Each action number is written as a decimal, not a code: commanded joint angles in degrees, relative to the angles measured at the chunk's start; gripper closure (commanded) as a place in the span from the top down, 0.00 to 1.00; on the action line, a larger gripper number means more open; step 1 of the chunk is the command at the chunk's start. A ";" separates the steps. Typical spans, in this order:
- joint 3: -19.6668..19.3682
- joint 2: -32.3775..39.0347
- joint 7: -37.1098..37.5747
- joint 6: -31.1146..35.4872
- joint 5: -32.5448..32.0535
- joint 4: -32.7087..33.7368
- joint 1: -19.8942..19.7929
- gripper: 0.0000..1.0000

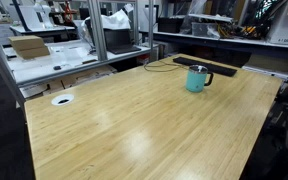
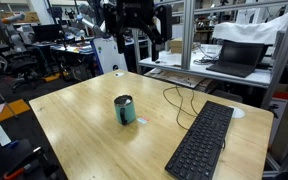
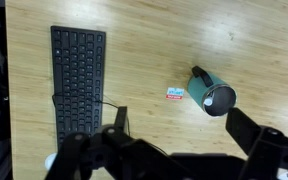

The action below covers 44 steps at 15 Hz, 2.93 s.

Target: Put the marker in the cup on the table

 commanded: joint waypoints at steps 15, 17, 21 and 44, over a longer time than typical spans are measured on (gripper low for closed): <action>1.73 0.02 -0.42 -0.14 0.60 0.60 -1.78 1.00; 1.99 0.31 -4.07 -0.61 -0.36 1.09 -1.08 1.00; 4.12 1.26 -12.21 -2.94 -4.25 2.79 -0.40 1.00; 17.64 11.24 -36.59 -0.18 -17.89 4.95 3.90 1.00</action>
